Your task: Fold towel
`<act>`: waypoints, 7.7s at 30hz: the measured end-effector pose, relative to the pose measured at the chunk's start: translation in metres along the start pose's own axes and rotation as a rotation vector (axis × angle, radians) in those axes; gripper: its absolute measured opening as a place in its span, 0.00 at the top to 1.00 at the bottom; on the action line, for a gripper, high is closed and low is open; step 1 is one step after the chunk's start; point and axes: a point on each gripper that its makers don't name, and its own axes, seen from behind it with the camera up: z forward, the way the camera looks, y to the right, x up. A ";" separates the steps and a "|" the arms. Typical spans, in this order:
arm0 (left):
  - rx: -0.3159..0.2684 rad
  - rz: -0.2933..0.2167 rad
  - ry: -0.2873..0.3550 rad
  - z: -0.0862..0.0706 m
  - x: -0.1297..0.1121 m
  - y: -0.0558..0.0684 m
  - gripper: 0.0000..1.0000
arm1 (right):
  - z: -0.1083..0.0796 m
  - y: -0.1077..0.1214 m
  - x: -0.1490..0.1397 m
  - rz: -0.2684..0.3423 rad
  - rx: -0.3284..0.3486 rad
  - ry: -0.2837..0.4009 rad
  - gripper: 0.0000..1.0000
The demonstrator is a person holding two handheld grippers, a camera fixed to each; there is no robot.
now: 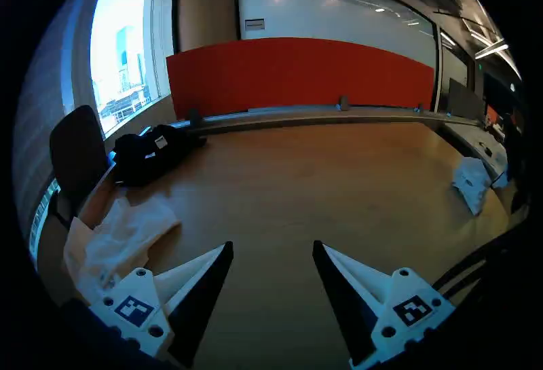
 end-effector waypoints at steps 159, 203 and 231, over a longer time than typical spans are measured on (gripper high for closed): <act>0.122 -0.037 0.452 0.025 0.100 -0.062 0.14 | -0.184 -0.235 0.291 0.233 0.080 0.976 0.03; 0.151 -0.109 0.547 0.066 0.020 -0.068 0.14 | -0.141 -0.259 0.269 0.231 0.057 0.996 0.03; 0.157 -0.094 0.564 0.063 0.018 -0.065 0.02 | -0.149 -0.244 0.268 0.219 0.024 1.051 0.03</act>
